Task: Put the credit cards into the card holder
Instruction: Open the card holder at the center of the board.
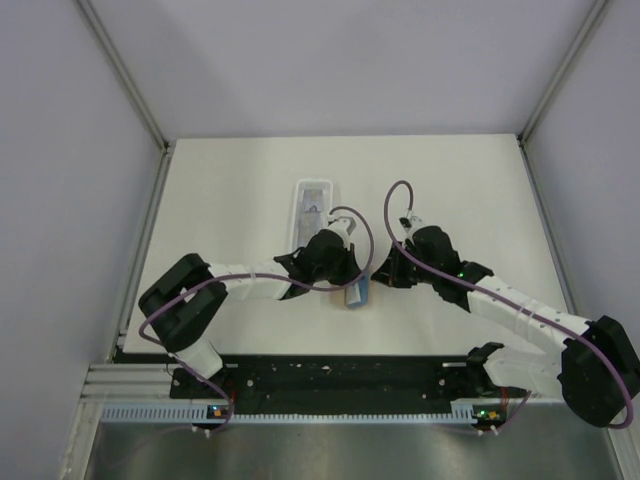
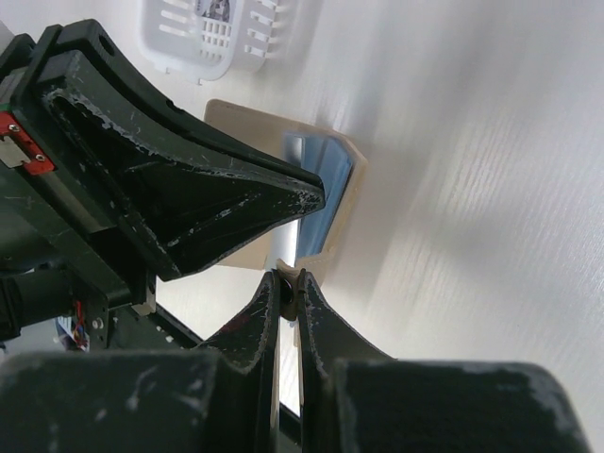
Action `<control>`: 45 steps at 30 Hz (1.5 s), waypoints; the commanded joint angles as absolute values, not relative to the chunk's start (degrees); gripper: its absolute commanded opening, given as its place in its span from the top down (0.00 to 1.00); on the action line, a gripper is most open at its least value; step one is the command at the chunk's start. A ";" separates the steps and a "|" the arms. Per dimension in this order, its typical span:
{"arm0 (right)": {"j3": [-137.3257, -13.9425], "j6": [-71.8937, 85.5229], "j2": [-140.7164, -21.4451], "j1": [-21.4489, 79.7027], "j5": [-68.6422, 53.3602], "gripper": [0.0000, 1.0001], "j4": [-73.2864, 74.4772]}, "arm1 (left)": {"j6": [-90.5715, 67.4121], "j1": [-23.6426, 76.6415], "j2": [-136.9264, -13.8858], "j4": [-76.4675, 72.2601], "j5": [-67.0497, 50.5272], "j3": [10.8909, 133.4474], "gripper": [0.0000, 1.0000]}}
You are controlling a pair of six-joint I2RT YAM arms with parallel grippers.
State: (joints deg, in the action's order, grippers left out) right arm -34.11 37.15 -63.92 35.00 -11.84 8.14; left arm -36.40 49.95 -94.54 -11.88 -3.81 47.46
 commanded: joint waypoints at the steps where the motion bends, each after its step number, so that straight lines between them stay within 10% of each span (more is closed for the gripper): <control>1: -33.84 37.71 -63.55 34.63 -10.81 1.00 6.33 | -37.44 49.66 -95.54 -12.83 -3.69 47.11 1.00; 24: -33.84 38.06 -62.84 34.37 -3.79 0.99 10.45 | -37.26 49.57 -92.64 -8.26 -0.61 42.98 1.00; 31: -35.42 37.00 -62.49 34.37 -0.26 0.53 14.41 | -37.18 49.57 -93.34 -8.35 -1.14 43.42 1.00; 34: -36.73 36.30 -61.61 34.37 1.23 0.49 15.99 | -37.26 49.57 -93.52 -8.35 -1.49 43.59 1.00; 45: -39.03 35.07 -61.08 35.77 -7.28 0.85 11.71 | -37.18 49.57 -93.78 -8.09 -1.85 44.30 1.00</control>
